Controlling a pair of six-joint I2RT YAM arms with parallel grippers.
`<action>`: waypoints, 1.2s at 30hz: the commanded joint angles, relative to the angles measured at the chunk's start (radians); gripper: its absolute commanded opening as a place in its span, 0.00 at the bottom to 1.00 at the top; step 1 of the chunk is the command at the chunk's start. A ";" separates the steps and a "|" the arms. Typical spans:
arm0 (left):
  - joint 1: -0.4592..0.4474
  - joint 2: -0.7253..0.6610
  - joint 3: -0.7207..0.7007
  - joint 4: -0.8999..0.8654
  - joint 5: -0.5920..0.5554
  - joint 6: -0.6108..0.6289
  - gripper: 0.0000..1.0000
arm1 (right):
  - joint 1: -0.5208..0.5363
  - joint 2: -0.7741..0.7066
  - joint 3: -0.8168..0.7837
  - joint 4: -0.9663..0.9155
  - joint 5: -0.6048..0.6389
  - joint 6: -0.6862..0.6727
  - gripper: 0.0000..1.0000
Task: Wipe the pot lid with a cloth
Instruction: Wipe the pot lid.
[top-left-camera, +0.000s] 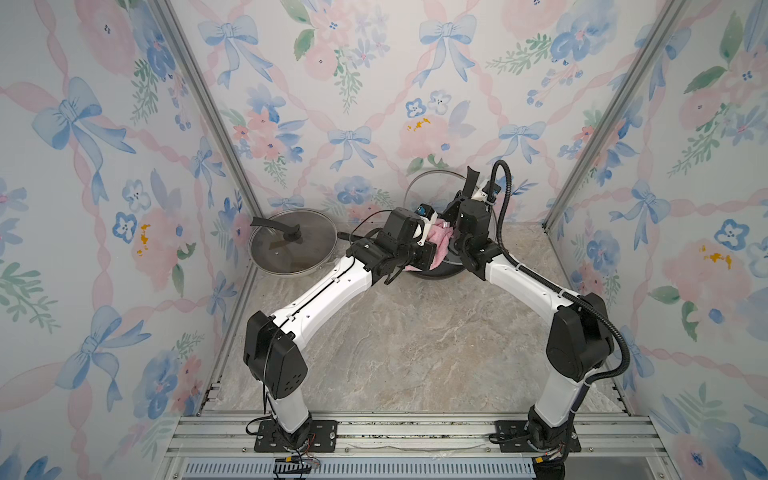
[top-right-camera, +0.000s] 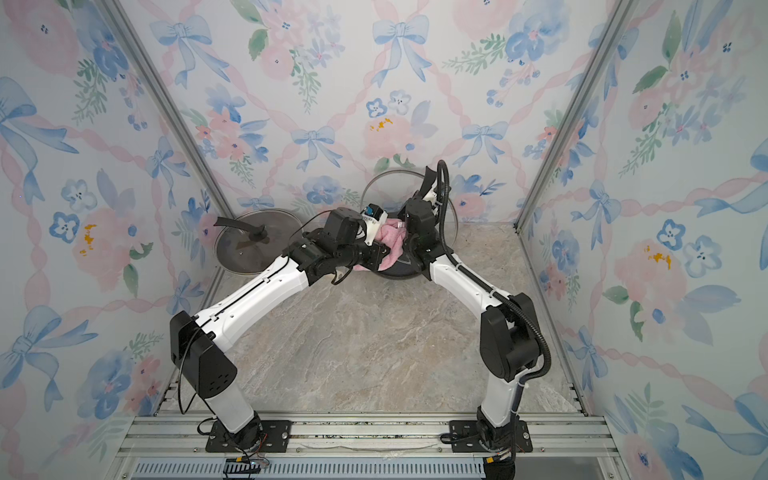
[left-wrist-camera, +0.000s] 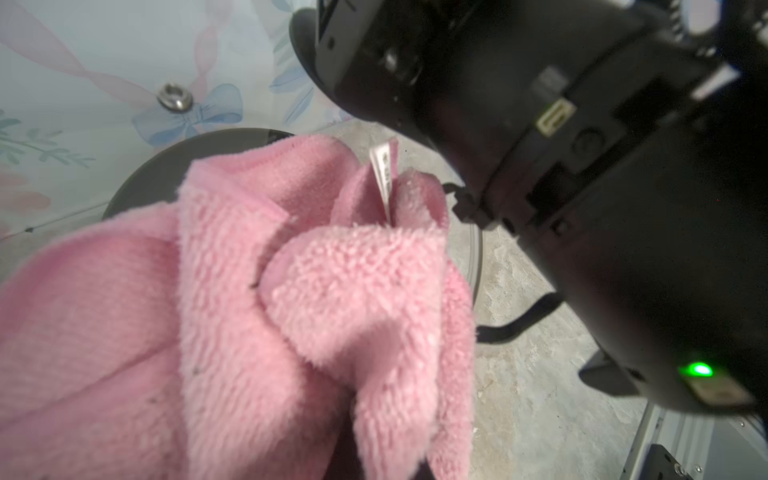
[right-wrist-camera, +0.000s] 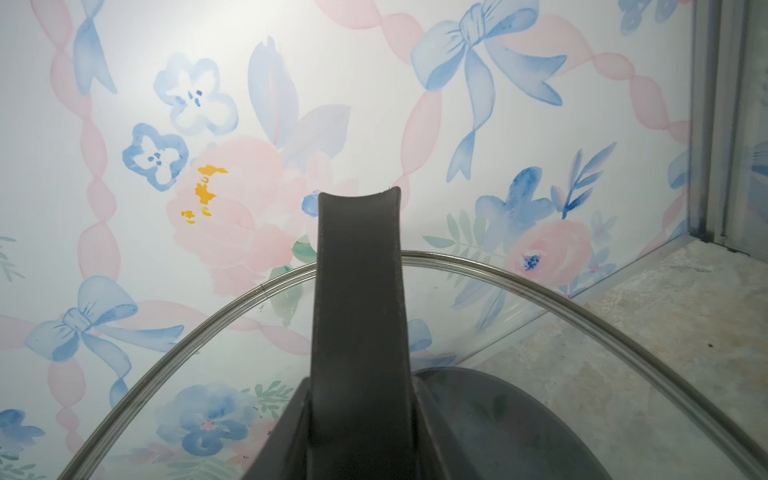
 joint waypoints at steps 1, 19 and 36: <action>0.013 0.004 0.004 -0.237 -0.016 0.055 0.04 | -0.038 -0.086 0.016 0.335 -0.028 -0.020 0.00; 0.325 -0.124 0.383 -0.184 -0.093 0.105 0.05 | -0.006 -0.270 0.033 -0.406 -1.191 -0.974 0.00; 0.074 0.186 0.602 -0.177 0.510 0.160 0.07 | 0.094 -0.312 0.161 -0.746 -1.293 -1.252 0.00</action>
